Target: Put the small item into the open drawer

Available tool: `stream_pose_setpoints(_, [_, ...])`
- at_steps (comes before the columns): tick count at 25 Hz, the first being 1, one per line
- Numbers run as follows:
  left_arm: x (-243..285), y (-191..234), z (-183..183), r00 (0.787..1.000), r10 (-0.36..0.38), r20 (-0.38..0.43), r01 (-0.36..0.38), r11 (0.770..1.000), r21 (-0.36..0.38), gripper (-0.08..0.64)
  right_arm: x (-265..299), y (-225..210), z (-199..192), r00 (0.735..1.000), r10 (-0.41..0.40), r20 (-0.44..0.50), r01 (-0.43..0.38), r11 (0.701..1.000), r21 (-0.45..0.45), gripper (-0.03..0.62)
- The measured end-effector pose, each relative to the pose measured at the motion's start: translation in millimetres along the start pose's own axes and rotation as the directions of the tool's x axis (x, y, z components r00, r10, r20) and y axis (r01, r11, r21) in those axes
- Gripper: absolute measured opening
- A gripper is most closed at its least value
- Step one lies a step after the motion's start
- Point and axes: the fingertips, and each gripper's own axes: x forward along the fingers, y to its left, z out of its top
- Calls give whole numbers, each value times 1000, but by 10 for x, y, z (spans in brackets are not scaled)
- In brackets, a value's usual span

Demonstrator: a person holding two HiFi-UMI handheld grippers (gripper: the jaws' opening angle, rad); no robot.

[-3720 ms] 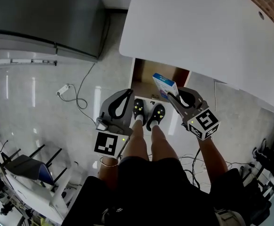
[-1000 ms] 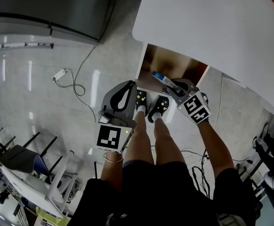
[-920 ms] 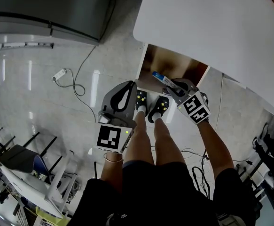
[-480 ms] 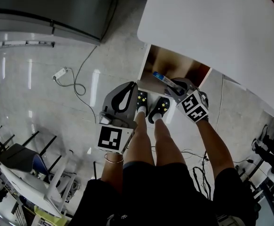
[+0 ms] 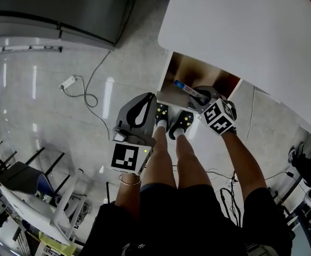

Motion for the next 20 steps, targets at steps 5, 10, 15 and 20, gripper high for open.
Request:
stream_pose_setpoints(5, [16,20,12,1000,6,-1,-6,1000,-1,11,53,-37,-35,1000,5,-19,-5,1000,-7,95])
stream_pose_setpoints(10, [24,45,-3,1000,14,-4,-14,1000,-6,11,102,-64,-82,999,12,-36,-12,1000,-8,95])
stream_pose_setpoints(15, [28,74,-9,1000,24,-7,-24,1000,-9,11,155,-83,-120,998,22,-59,-23,999,-23,95])
stream_pose_setpoints(20, [40,117,1,999,35,-10,-35,999,-15,11,217,-120,-120,996,31,-80,-34,999,-38,95])
